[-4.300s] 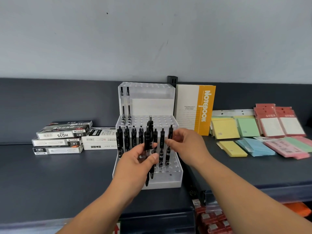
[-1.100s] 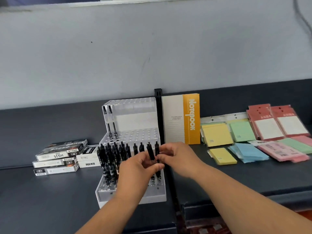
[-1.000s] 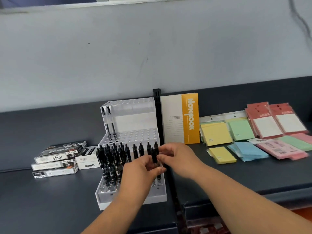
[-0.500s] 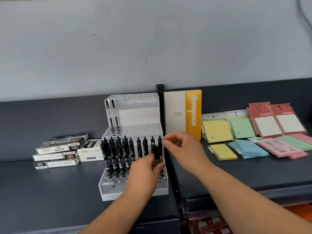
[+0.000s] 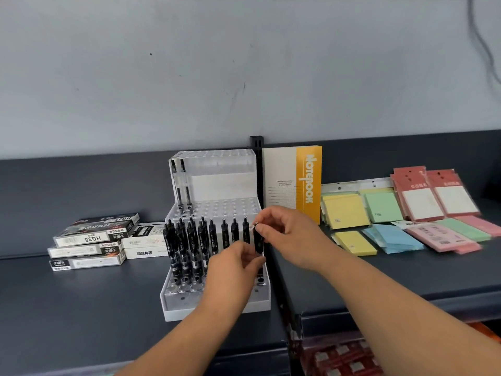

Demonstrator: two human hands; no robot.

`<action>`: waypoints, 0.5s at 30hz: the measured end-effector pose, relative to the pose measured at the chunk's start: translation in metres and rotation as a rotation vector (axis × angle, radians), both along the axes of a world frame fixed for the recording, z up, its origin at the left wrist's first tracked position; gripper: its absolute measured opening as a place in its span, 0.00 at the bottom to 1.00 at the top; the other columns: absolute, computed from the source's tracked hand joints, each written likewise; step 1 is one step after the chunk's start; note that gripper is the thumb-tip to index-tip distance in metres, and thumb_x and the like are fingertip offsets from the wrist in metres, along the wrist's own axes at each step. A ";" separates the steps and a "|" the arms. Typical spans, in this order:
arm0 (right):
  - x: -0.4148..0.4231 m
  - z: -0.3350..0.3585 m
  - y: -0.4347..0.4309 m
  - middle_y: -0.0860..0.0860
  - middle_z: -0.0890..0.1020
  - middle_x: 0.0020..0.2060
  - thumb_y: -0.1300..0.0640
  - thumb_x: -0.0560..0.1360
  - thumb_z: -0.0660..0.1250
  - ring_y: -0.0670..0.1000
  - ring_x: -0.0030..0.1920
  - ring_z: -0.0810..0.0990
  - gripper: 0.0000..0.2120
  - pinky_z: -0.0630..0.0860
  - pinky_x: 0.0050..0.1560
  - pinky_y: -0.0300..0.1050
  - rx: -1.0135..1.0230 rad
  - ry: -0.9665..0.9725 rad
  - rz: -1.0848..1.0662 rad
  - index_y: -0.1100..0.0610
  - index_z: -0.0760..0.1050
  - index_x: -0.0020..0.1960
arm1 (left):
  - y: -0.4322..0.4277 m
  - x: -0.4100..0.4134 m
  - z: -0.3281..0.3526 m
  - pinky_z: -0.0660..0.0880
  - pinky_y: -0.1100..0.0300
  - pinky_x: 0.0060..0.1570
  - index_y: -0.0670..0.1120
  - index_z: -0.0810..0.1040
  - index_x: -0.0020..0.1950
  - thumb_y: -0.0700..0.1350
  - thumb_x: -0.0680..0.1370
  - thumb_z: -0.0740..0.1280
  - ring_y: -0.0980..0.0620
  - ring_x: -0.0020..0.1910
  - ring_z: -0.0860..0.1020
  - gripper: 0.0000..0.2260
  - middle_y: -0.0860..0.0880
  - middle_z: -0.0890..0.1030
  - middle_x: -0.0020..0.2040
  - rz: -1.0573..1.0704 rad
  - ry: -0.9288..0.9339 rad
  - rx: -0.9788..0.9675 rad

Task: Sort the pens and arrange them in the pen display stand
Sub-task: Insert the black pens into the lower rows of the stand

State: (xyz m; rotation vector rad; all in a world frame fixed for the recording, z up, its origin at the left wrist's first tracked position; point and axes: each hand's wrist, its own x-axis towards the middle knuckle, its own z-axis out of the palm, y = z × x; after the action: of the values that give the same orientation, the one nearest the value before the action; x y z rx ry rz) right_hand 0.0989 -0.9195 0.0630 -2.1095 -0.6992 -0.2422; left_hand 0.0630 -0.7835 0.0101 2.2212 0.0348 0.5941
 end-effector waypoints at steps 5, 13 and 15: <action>0.004 0.002 -0.001 0.41 0.82 0.43 0.54 0.78 0.67 0.39 0.44 0.78 0.06 0.73 0.48 0.33 -0.021 -0.015 -0.067 0.46 0.81 0.51 | 0.002 0.000 0.000 0.78 0.63 0.49 0.49 0.81 0.54 0.47 0.76 0.70 0.60 0.44 0.79 0.08 0.58 0.81 0.42 -0.027 -0.010 0.049; 0.003 0.009 0.005 0.41 0.82 0.40 0.48 0.73 0.71 0.39 0.40 0.78 0.05 0.72 0.43 0.33 0.013 -0.084 -0.184 0.46 0.81 0.47 | 0.031 -0.020 -0.005 0.77 0.65 0.52 0.50 0.80 0.59 0.49 0.75 0.71 0.65 0.46 0.79 0.13 0.59 0.82 0.47 0.072 -0.020 0.079; -0.004 0.014 0.013 0.39 0.79 0.43 0.44 0.73 0.70 0.39 0.42 0.76 0.06 0.70 0.42 0.30 0.028 -0.232 -0.235 0.44 0.79 0.49 | 0.039 -0.028 0.000 0.75 0.65 0.54 0.52 0.79 0.60 0.51 0.75 0.70 0.63 0.49 0.78 0.14 0.59 0.82 0.51 0.122 -0.023 0.142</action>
State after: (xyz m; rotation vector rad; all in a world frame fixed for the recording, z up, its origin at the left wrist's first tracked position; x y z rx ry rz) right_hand 0.0951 -0.9068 0.0773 -2.1569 -0.5745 -0.6302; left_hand 0.0353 -0.7447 0.0103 2.3617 0.1205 0.7075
